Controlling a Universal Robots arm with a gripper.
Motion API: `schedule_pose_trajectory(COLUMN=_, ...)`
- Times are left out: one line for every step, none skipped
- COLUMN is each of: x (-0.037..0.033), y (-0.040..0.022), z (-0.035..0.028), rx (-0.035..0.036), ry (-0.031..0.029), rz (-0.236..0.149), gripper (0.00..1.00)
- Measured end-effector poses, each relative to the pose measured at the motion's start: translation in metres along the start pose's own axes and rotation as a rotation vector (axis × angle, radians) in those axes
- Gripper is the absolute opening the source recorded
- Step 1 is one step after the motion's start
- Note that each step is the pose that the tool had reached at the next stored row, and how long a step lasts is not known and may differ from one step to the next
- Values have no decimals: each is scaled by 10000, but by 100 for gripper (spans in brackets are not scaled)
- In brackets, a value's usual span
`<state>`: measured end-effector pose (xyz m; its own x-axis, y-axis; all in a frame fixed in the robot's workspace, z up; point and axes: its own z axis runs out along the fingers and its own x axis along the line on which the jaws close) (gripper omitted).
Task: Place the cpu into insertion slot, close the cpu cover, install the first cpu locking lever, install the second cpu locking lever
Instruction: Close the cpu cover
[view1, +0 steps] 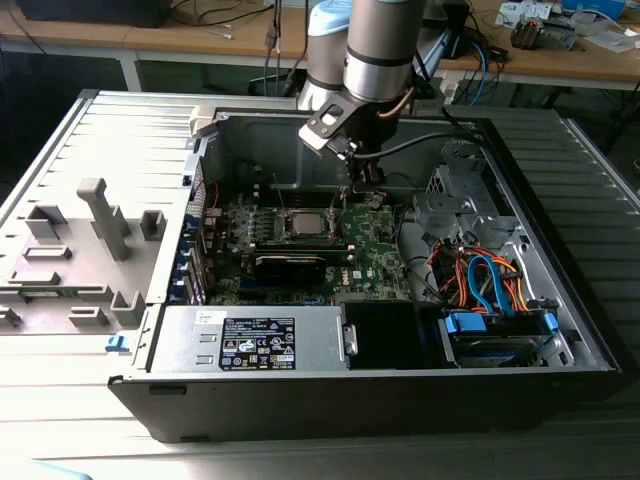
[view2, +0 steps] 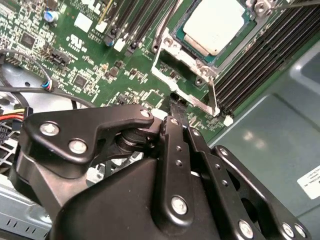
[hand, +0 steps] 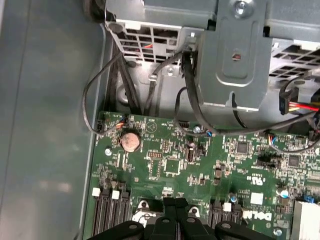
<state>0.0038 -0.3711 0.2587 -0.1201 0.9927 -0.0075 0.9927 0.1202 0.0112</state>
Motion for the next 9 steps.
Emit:
schedule_pose_trajectory(x=3, y=-26, z=0, rx=0, ry=0, rz=-1, gripper=11)
schedule_pose_trajectory(x=6, y=-44, z=0, rx=0, ry=0, rz=-2, gripper=11)
schedule_pose_trajectory(x=8, y=-61, z=0, rx=0, ry=-1, rz=-1, gripper=11)
schedule_pose_trajectory(x=10, y=-84, z=0, rx=1, ry=-1, rz=-1, gripper=11)
schedule_pose_trajectory(x=12, y=-99, z=0, rx=1, ry=-1, rz=0, gripper=11)
schedule_pose_trajectory(x=15, y=-121, z=1, rx=0, ry=1, rz=0, gripper=11)
schedule_pose_trajectory(x=17, y=-137, z=2, rx=0, ry=0, rz=-1, gripper=11)
schedule_pose_trajectory(x=18, y=-151, z=3, rx=0, ry=0, rz=-1, gripper=11)
schedule_pose_trajectory(x=20, y=-167, z=4, rx=0, ry=1, rz=-1, gripper=11)
